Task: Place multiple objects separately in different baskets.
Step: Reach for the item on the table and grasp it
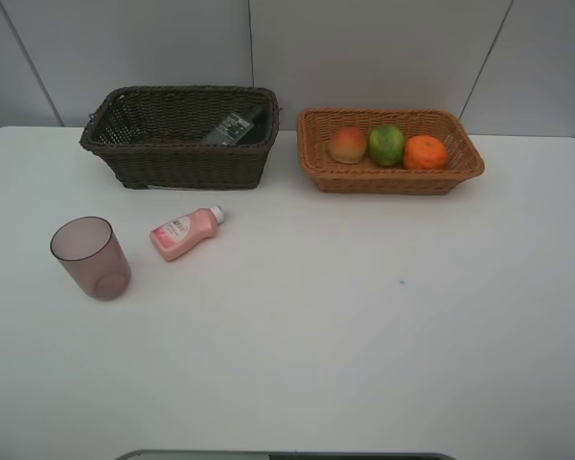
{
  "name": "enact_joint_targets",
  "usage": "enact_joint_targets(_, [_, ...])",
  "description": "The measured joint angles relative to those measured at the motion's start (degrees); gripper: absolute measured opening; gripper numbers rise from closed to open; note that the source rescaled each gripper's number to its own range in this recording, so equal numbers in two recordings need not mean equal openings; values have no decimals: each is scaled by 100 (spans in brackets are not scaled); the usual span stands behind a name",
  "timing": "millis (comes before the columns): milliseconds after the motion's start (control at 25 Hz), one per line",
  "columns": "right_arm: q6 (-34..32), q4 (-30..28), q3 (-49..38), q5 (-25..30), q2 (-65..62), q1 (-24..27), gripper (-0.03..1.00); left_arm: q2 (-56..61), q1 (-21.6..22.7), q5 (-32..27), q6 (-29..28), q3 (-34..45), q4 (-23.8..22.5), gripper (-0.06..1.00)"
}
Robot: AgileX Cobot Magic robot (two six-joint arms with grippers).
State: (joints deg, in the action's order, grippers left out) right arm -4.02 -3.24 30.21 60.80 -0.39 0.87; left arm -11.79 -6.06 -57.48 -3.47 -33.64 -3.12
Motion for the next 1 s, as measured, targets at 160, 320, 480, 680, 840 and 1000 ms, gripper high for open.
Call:
enact_joint_targets(160, [0,0,0,0,0,0,100,-1402,0,263,283,-271,104,93])
enact_joint_targets(320, [0,0,0,0,0,0,100,-2849,0,513,530,-747,228,99])
enact_joint_targets(480, [0,0,0,0,0,0,100,-4226,0,539,683,-1285,234,100])
enact_joint_targets(680, [0,0,0,0,0,0,100,-5611,0,557,776,-1856,252,100])
enact_joint_targets(840, [0,0,0,0,0,0,100,-6379,0,582,801,-1982,312,100])
enact_joint_targets(1000, [0,0,0,0,0,0,100,-6855,0,699,823,-1982,312,100])
